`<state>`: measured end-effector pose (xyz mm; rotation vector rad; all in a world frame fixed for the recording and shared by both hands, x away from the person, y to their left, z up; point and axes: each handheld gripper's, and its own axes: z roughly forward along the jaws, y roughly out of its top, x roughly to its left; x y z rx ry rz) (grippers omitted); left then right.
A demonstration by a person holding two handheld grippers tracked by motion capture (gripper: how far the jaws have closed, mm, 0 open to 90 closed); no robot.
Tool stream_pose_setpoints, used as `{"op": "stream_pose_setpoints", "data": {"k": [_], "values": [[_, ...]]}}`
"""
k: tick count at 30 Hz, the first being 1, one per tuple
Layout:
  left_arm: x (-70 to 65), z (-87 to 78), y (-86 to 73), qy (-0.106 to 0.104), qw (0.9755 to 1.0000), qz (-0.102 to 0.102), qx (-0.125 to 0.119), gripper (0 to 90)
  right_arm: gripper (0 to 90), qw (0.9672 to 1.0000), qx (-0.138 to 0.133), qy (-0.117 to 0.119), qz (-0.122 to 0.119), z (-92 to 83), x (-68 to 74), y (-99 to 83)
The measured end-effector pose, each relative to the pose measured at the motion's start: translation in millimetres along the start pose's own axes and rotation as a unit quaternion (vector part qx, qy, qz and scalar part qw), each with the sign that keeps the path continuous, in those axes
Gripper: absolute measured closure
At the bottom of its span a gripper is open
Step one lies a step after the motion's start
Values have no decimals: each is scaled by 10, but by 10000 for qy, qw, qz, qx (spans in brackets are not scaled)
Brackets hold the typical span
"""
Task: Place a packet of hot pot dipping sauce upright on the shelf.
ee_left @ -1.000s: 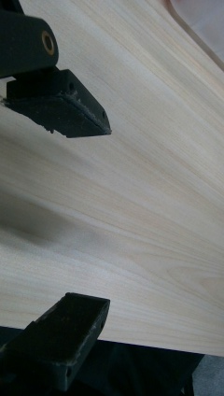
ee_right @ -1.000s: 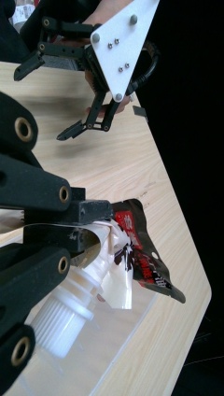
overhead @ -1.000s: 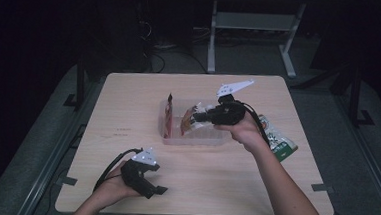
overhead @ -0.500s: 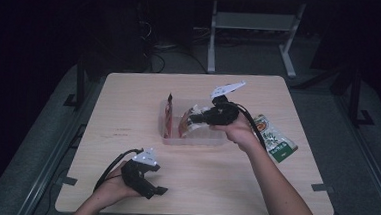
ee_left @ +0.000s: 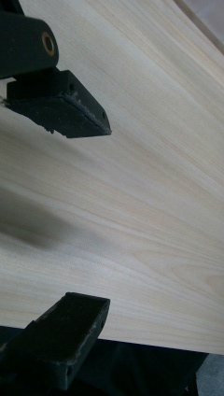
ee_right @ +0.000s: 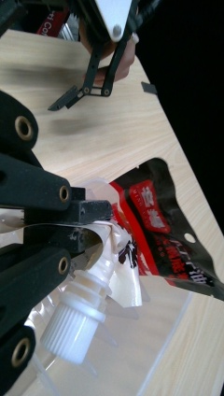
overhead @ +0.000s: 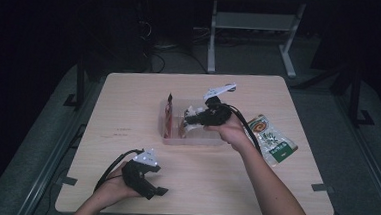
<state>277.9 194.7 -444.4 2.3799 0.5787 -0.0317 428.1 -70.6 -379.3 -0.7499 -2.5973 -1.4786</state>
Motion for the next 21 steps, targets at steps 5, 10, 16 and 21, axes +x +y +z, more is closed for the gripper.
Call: {"op": "stream_pose_setpoints", "data": {"k": [5, 10, 16, 21], "values": [[-3, 3, 1, 7, 10000, 16, 52, 140, 886, 10000, 14, -37, 43, 57, -11, -10], [-5, 5, 2, -19, 10000, -21, 89, 141, 815, 9999, -84, -68, 20, 35, -2, 4], [-9, 23, -2, -31, 10000, -32, 26, 141, 698, 9998, -73, -154, 38, -8, 18, 11], [-2, 20, 3, -28, 10000, 16, 63, 141, 552, 9996, -69, -282, 26, -37, 61, -8]]}}
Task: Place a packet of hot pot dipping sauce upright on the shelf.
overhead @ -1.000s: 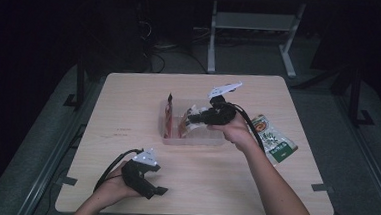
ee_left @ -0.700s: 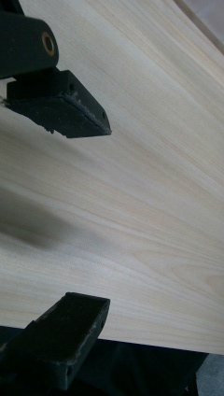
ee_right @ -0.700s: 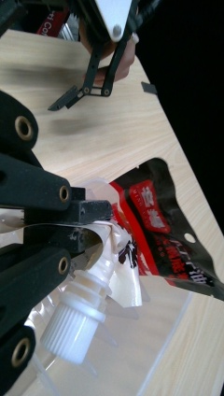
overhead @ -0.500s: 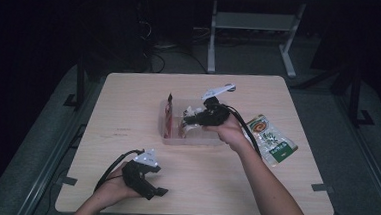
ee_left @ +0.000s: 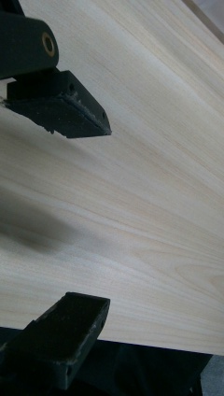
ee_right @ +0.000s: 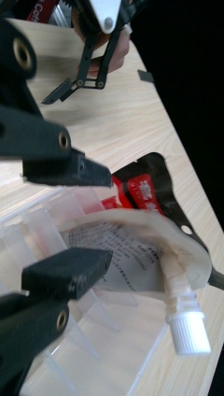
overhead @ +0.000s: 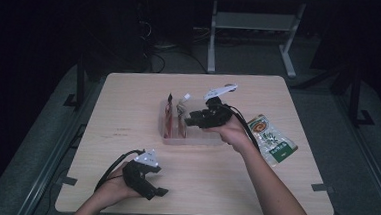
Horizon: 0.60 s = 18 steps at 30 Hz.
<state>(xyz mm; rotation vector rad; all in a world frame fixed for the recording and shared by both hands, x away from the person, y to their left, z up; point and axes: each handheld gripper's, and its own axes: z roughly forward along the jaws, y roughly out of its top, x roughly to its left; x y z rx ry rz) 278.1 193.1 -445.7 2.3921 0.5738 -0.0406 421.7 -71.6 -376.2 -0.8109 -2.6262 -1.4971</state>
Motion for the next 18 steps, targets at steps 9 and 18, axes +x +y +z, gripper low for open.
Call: {"op": "stream_pose_setpoints", "data": {"k": [9, 18], "values": [[8, 6, -10, 13, 10000, -24, -41, 141, 435, 9995, 89, -249, -161, -73, 107, -140], [24, 1, -5, 90, 9999, 97, -27, 142, 422, 9989, 69, -359, -302, -229, 234, -336]]}}
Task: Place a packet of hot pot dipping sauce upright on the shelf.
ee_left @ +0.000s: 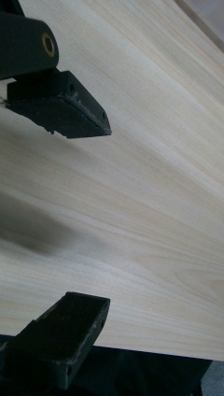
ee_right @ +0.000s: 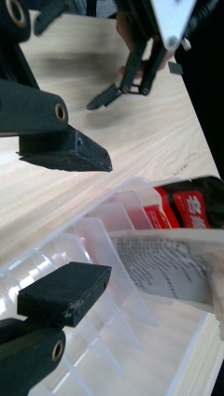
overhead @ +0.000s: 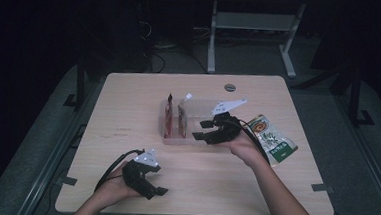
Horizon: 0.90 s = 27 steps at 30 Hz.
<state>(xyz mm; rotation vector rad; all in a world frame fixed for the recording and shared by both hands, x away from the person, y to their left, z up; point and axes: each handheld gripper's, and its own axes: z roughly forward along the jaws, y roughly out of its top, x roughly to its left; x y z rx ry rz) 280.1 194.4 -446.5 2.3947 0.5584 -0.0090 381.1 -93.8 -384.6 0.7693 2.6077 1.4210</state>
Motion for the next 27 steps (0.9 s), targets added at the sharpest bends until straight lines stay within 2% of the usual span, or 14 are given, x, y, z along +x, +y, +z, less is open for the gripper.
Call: {"op": "stream_pose_setpoints", "data": {"k": [4, 8, 10, 11, 15, 22, 27], "values": [[-8, 6, -3, -5, 9999, -118, -50, 143, 414, 10000, 55, -2, -62, -66, 62, -84], [-15, -1, -4, 9, 9999, -130, -72, 144, 413, 9999, 97, -28, -110, -121, 112, -154], [-19, -3, -10, 26, 9999, -127, -77, 145, 412, 9998, 136, -32, -128, -145, 135, -201], [-10, -9, -12, 48, 9999, -55, -76, 146, 409, 9998, 168, -21, -122, -156, 150, -226], [-3, -18, -22, 70, 9999, -75, -70, 149, 408, 9995, 231, -38, -198, -216, 204, -325], [-14, -5, -19, 65, 9999, -70, -92, 153, 396, 9994, 318, 2, -130, -312, 275, -511], [-16, -10, -18, 85, 9999, -65, -93, 153, 390, 9990, 406, 29, -173, -373, 334, -638]]}}
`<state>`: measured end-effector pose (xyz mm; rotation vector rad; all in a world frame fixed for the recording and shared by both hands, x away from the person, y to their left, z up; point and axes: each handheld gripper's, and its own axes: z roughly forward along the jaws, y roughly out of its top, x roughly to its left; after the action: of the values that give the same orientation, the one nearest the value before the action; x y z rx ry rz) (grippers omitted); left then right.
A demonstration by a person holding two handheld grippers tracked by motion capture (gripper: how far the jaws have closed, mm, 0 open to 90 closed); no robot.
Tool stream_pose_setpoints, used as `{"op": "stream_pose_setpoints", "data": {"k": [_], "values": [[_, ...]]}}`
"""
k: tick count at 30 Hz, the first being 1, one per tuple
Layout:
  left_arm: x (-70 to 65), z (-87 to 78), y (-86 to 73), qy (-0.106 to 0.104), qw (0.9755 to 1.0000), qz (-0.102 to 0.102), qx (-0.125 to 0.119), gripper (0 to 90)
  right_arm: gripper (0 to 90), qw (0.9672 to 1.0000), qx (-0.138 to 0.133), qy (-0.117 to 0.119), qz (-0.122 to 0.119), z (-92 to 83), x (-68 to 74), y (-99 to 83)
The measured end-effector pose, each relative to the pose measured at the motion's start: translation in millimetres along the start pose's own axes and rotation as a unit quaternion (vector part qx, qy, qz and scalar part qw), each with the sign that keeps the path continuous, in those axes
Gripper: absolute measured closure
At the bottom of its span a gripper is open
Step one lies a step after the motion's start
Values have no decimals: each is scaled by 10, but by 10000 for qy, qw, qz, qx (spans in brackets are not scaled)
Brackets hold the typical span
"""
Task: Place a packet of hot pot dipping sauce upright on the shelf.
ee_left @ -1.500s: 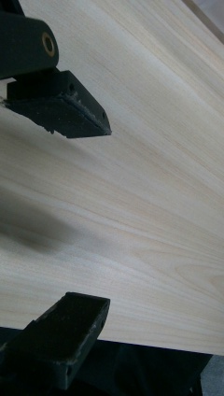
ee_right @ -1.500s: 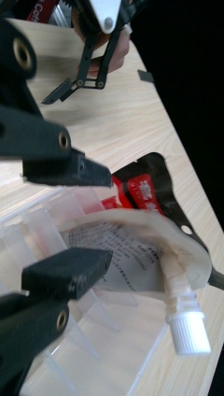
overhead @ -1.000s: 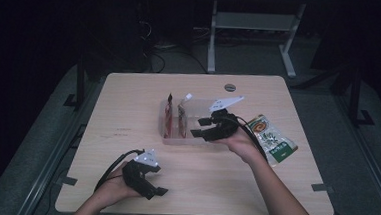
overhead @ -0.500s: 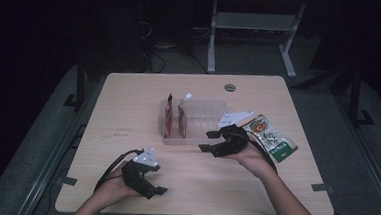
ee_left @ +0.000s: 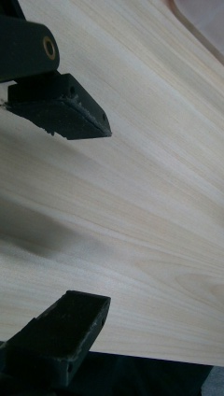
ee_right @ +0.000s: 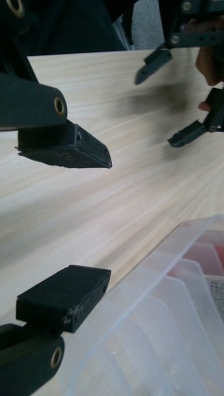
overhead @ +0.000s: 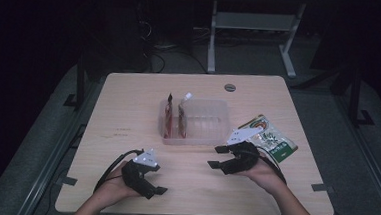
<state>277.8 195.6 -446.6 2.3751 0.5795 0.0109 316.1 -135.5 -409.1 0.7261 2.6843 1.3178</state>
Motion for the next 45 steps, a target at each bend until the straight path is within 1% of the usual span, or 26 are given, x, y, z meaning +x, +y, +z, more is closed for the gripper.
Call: {"op": "stream_pose_setpoints", "data": {"k": [5, 9, 15, 17, 18, 19, 20, 23, 24, 26, 27, 28, 29, 30, 31, 32, 33, 35, 37, 38, 39, 40, 41, 42, 44, 45], "values": [[-2, -4, -4, 28, 10000, -11, -57, 154, 388, 10000, -28, -68, 61, -128, 24, -136], [-8, -2, -3, 29, 10000, -37, -53, 155, 387, 9997, 22, -209, 136, -225, -22, -246], [-11, 5, 9, 48, 10000, 22, -56, 155, 387, 9977, 31, -591, 321, -368, -256, -389], [-9, 8, 9, 40, 10000, 29, -45, 155, 389, 9962, 63, -752, 425, -404, -354, -438], [-7, 9, 9, 28, 10000, 25, -36, 155, 393, 9948, 34, -852, 559, -438, -440, -474], [-5, 11, 9, 26, 10000, 22, -33, 155, 393, 9948, 34, -852, 559, -438, -440, -474], [-2, 13, 7, 24, 10000, 10, -20, 155, 394, 9943, 35, -890, 585, -451, -473, -485], [-5, 20, 4, 2, 10000, 13, 16, 155, 408, 9915, 16, -1106, 680, -489, -617, -517], [-9, 22, 5, 7, 10000, 12, 13, 155, 421, 9896, -25, -1188, 810, -510, -700, -533], [-15, 21, 9, 17, 10000, 27, 36, 155, 434, 9867, 1, -1329, 934, -533, -797, -544], [-17, 19, 11, 17, 10000, 25, 36, 155, 458, 9851, 6, -1433, 948, -551, -853, -549], [-16, 20, 12, 21, 10000, 23, 35, 155, 501, 9828, -37, -1543, 1010, -575, -909, -557], [-13, 22, 12, 24, 10000, 25, 34, 155, 604, 9780, -95, -1697, 1209, -622, -1025, -565], [-12, 23, 11, 22, 10000, 18, 29, 155, 604, 9780, -95, -1697, 1209, -622, -1025, -565], [-11, 25, 11, 21, 10000, 3, 33, 155, 677, 9764, -101, -1774, 1224, -638, -1069, -569], [-6, 32, 7, 19, 10000, -8, 44, 155, 736, 9740, -138, -1861, 1283, -661, -1128, -579], [-6, 34, 5, 21, 10000, -14, 45, 155, 833, 9680, -89, -2041, 1455, -694, -1239, -589], [-8, 37, 6, 26, 10000, -19, 45, 155, 898, 9646, -78, -2190, 1471, -718, -1352, -604], [-8, 41, 6, 32, 10000, -24, 42, 155, 900, 9602, -122, -2338, 1520, -735, -1456, -631], [-6, 42, 5, 34, 10000, -23, 44, 155, 900, 9581, -104, -2383, 1587, -739, -1508, -646], [-4, 41, 5, 36, 10000, -29, 50, 155, 900, 9550, -31, -2485, 1619, -738, -1558, -657], [0, 42, 3, 27, 10000, -31, 44, 155, 900, 9519, -5, -2593, 1635, -736, -1610, -668], [4, 40, 2, 33, 10000, -30, 48, 155, 900, 9496, 4, -2648, 1680, -735, -1664, -680], [8, 40, 0, 38, 10000, -36, 43, 155, 900, 9464, 15, -2728, 1729, -732, -1717, -691], [15, 33, -4, 54, 10000, -53, 47, 155, 900, 9421, 37, -2840, 1780, -715, -1813, -718], [15, 33, -6, 57, 9999, -80, 23, 155, 900, 9398, 1, -2855, 1876, -704, -1853, -739]]}}
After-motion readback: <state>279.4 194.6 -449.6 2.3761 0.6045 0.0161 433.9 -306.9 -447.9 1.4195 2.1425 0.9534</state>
